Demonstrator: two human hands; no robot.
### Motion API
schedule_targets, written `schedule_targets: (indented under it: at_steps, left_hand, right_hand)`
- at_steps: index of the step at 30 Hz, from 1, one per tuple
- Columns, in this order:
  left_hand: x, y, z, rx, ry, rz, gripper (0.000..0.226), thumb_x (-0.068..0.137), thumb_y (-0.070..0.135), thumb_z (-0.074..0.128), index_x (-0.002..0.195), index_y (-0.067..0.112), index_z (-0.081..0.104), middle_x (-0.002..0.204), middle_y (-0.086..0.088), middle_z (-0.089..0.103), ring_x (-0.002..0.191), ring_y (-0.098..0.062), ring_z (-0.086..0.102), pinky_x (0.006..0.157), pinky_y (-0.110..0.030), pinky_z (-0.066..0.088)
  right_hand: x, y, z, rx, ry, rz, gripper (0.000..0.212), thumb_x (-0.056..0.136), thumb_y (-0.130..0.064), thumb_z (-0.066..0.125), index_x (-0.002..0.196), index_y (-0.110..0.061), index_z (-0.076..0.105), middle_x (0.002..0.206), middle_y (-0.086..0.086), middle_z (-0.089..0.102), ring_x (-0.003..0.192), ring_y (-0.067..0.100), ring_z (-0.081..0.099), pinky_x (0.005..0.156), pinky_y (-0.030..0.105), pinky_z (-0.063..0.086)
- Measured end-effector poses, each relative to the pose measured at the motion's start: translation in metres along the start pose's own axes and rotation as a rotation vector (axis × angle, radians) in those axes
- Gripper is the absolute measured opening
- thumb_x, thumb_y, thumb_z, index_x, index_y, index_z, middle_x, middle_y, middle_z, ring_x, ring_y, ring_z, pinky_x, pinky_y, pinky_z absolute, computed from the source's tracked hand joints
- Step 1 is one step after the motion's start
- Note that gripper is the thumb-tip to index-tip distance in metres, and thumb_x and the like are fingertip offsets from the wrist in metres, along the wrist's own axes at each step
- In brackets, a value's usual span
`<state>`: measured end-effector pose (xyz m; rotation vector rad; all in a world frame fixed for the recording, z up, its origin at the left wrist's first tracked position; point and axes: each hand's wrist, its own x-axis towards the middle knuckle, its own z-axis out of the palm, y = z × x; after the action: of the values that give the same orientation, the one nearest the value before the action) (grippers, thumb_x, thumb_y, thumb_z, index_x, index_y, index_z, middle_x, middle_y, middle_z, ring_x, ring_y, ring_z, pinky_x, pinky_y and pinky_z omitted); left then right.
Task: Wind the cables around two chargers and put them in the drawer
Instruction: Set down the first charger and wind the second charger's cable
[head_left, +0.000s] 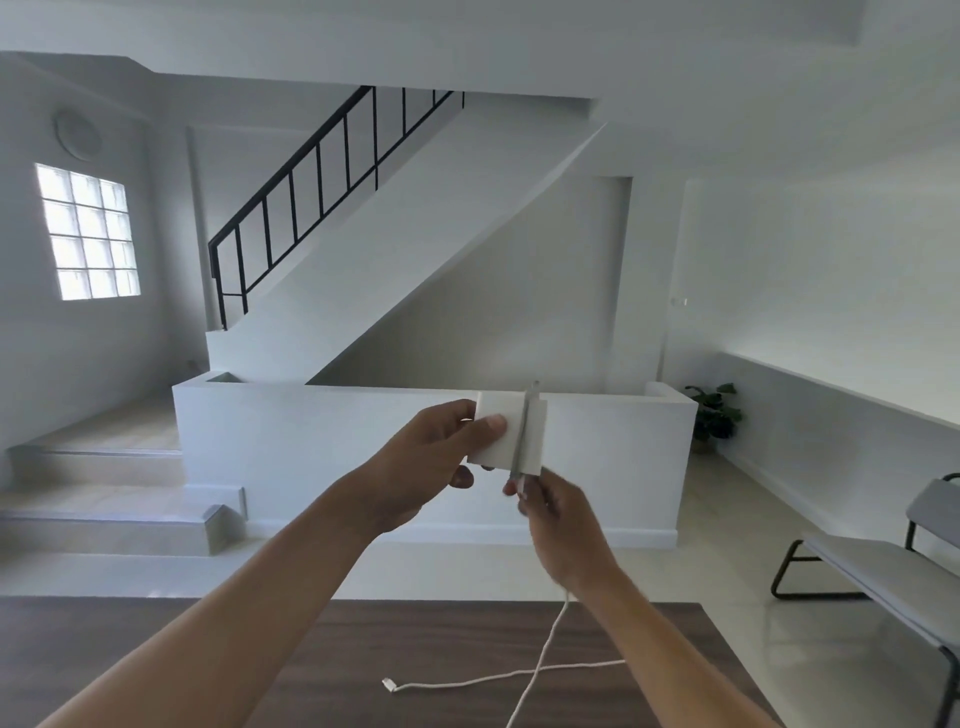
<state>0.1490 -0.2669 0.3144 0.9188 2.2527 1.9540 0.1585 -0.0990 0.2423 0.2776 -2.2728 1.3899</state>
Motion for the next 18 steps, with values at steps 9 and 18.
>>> schedule_targets:
  at_steps: [9, 18]
  left_hand:
    - [-0.011, -0.01, -0.018, 0.61, -0.215, 0.007, 0.014, 0.098, 0.036, 0.055, 0.097, 0.024, 0.062, 0.084, 0.011, 0.066, 0.072, -0.001, 0.054, 0.069, -0.02, 0.041]
    - [-0.011, -0.025, -0.02, 0.825, -0.196, -0.041, 0.021, 0.094, 0.039, 0.058, 0.103, 0.02, 0.062, 0.098, 0.006, 0.064, 0.09, -0.019, 0.059, 0.082, -0.035, 0.048]
  right_hand:
    - [0.039, -0.038, -0.064, -0.396, -0.31, 0.007, 0.021, 0.084, -0.039, 0.067, 0.069, -0.025, 0.072, 0.07, -0.006, 0.07, 0.065, 0.013, 0.058, 0.065, 0.03, 0.046]
    - [0.031, -0.071, -0.058, -0.596, -0.363, -0.047, 0.019, 0.091, -0.028, 0.06, 0.088, -0.016, 0.074, 0.074, -0.008, 0.065, 0.071, 0.013, 0.059, 0.069, 0.029, 0.048]
